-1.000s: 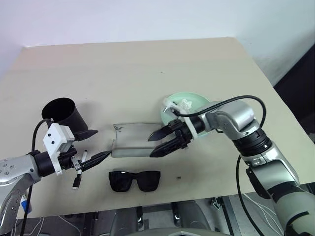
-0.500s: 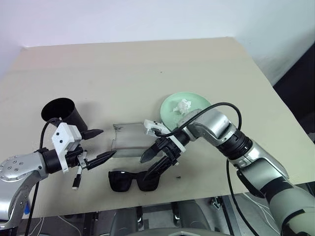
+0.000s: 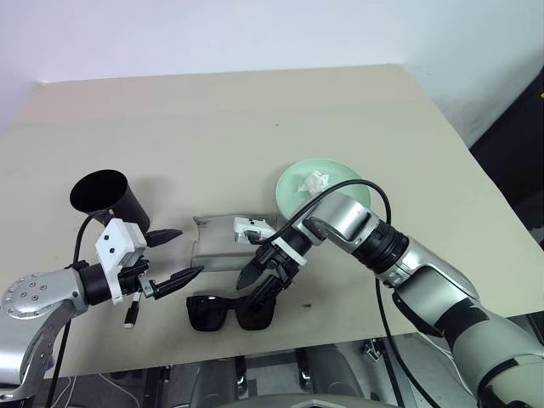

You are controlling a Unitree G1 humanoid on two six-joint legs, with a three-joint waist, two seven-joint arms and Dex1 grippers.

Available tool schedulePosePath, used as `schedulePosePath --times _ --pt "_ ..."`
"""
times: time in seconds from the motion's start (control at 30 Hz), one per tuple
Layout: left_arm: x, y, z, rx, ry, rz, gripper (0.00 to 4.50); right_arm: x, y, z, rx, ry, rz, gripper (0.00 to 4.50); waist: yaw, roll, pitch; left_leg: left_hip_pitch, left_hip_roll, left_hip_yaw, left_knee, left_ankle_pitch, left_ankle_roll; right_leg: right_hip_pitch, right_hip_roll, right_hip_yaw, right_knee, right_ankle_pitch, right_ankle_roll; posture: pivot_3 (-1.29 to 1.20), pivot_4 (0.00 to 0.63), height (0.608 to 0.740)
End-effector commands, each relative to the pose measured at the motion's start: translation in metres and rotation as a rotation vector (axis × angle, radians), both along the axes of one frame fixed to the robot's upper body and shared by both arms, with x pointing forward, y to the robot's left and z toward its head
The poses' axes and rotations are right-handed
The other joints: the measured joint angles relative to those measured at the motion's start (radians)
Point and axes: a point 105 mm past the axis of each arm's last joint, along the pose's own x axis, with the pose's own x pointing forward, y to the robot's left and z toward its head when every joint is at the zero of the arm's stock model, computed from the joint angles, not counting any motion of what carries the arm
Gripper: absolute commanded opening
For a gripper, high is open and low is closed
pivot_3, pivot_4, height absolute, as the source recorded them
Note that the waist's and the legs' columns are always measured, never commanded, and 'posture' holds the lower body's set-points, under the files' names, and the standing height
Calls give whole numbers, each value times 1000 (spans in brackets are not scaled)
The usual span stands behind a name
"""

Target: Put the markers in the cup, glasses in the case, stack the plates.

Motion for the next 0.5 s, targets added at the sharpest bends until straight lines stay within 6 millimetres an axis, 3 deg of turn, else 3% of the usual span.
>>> schedulePosePath --times 0.03,0.23,0.33,0.5 --pt "-2 -3 6 18 -42 -16 4500 -2 7 2 5 -19 27 4489 0 0 0 0 0 0 0 0 0 0 0 0 0 0 0 0 150 735" --pt "-1 -4 4 21 -38 -16 4500 -2 14 -3 0 -28 36 4489 0 0 0 0 0 0 0 0 -1 0 0 0 0 0 0 0 150 735" --pt "-1 -3 3 24 -36 -15 4500 -2 16 -3 -4 -32 38 3918 0 0 0 0 0 0 0 0 -1 -1 0 -1 0 1 -1 0 150 735" --pt "-3 -3 1 25 -32 -11 4500 -2 18 -5 -7 -40 37 2274 0 0 0 0 0 2 -1 0 -1 -1 -5 -8 0 1 -1 0 150 735"
